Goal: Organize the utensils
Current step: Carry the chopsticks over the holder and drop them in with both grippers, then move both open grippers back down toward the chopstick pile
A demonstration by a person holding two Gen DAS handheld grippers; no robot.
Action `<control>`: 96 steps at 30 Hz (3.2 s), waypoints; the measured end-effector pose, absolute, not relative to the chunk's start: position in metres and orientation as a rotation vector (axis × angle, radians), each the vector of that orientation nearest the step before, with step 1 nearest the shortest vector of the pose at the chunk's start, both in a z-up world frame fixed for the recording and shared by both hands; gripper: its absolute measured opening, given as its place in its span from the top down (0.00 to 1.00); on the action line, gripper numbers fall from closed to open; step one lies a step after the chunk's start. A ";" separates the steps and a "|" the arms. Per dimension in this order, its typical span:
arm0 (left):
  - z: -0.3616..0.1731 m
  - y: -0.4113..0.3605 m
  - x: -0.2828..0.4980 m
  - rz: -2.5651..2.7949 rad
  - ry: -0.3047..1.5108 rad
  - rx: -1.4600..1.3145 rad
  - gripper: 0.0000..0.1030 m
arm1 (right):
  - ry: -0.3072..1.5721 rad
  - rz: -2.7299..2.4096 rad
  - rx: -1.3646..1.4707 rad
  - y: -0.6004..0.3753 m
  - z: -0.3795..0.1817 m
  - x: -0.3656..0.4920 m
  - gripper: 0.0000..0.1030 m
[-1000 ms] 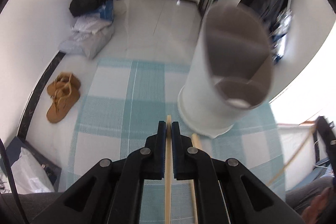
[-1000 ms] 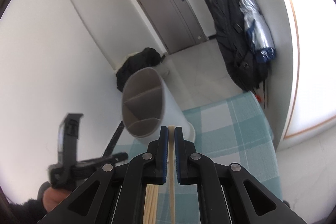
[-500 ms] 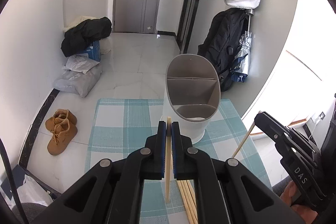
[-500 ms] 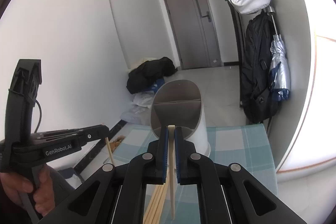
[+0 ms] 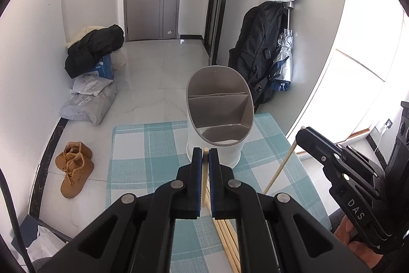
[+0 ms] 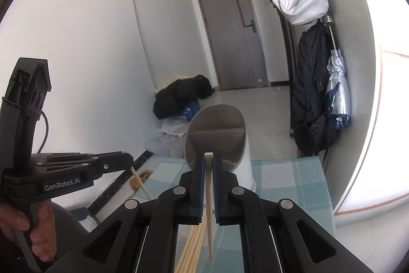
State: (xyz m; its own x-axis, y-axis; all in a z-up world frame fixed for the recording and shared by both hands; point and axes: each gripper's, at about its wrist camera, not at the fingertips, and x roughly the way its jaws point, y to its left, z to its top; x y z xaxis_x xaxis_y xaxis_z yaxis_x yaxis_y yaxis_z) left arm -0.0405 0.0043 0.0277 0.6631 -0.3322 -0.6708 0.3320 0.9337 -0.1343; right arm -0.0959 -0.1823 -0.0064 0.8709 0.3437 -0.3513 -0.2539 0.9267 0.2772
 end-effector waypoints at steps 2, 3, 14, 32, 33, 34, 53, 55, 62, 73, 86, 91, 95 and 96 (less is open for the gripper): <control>0.028 0.002 -0.040 -0.375 0.761 0.008 0.99 | 0.401 0.313 0.224 -0.183 -0.005 -0.096 0.95; 0.030 0.001 -0.039 -0.379 0.762 0.012 0.99 | 0.400 0.314 0.228 -0.183 -0.005 -0.096 0.95; 0.062 -0.011 -0.034 -0.455 0.778 0.013 0.99 | 0.385 0.308 0.256 -0.195 0.011 -0.093 0.95; 0.175 -0.012 0.030 -0.515 0.692 -0.080 0.99 | 0.204 0.328 0.178 -0.206 0.134 -0.023 0.95; 0.177 -0.011 0.035 -0.508 0.687 -0.077 0.99 | 0.202 0.331 0.176 -0.205 0.136 -0.018 0.95; 0.178 -0.010 0.042 -0.504 0.681 -0.070 0.99 | 0.199 0.333 0.169 -0.203 0.139 -0.008 0.95; 0.099 -0.004 0.129 -0.494 0.845 -0.124 0.99 | 0.345 0.439 0.028 -0.175 0.077 0.077 0.95; 0.094 -0.008 0.132 -0.500 0.866 -0.114 0.99 | 0.381 0.459 0.024 -0.172 0.069 0.080 0.95; 0.090 0.002 0.132 -0.466 0.847 -0.158 0.47 | 0.442 0.504 0.115 -0.182 0.055 0.079 0.91; 0.099 0.018 0.100 -0.315 0.762 -0.165 0.32 | 0.424 0.379 0.240 -0.220 0.054 0.033 0.57; 0.097 0.021 0.045 -0.186 0.665 -0.120 0.19 | 0.378 0.322 0.270 -0.223 0.064 -0.018 0.34; 0.091 0.017 0.023 -0.179 0.635 -0.093 0.19 | 0.377 0.301 0.273 -0.219 0.059 -0.037 0.29; 0.085 0.016 0.008 -0.163 0.591 -0.078 0.11 | 0.381 0.265 0.258 -0.215 0.052 -0.047 0.25; 0.082 0.017 0.005 -0.160 0.581 -0.078 0.07 | 0.381 0.254 0.254 -0.215 0.051 -0.050 0.24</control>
State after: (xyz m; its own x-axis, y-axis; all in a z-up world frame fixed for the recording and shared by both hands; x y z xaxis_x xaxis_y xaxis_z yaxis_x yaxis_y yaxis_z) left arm 0.0050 0.0170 0.0821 0.8239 -0.1721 -0.5400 0.1284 0.9847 -0.1180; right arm -0.0497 -0.2149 0.0510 0.8976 0.2898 -0.3323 -0.1952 0.9370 0.2898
